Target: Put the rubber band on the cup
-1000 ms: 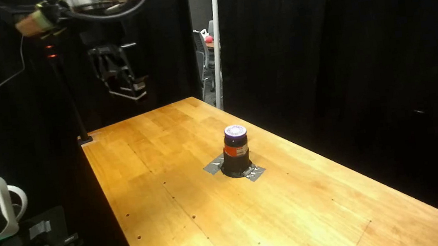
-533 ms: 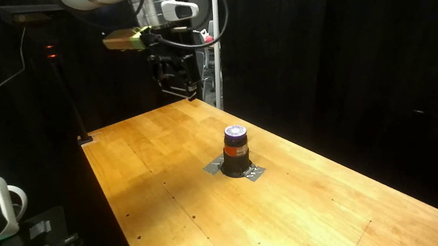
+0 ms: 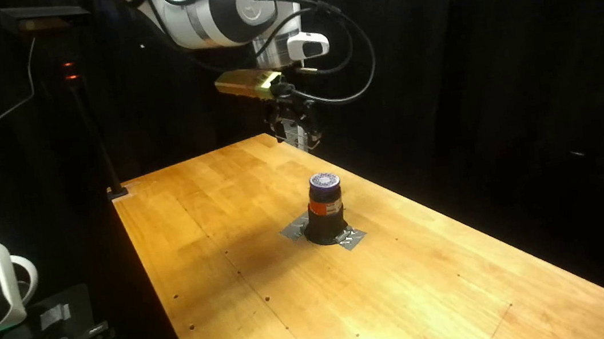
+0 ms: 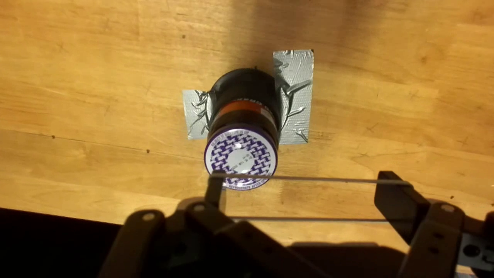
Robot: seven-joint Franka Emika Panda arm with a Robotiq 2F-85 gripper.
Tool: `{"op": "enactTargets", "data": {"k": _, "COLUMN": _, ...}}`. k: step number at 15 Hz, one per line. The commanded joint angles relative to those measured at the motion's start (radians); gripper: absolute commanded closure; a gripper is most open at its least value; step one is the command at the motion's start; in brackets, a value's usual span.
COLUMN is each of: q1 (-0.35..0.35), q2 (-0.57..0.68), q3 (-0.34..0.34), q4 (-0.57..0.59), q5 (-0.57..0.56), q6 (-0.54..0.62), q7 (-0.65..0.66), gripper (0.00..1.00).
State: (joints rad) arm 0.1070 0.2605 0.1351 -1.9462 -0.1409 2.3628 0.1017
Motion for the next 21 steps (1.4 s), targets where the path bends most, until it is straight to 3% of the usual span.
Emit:
{"op": "enactTargets", "data": {"k": 1, "q1": 0.023, "q2": 0.109, "q3": -0.034, "q4": 0.101, "q5": -0.021, "q6": 0.052, "q7": -0.001, "gripper": 0.0}}
{"op": "enactTargets", "data": {"k": 9, "q1": 0.036, "q2": 0.252, "q3": -0.081, "q4": 0.203, "q5": -0.017, "q6": 0.089, "q7": -0.005, "gripper": 0.0}}
{"op": "enactTargets", "data": {"k": 21, "q1": 0.037, "q2": 0.36, "q3": -0.113, "q4": 0.271, "q5": -0.01, "q6": 0.095, "q7": -0.001, "gripper": 0.0}}
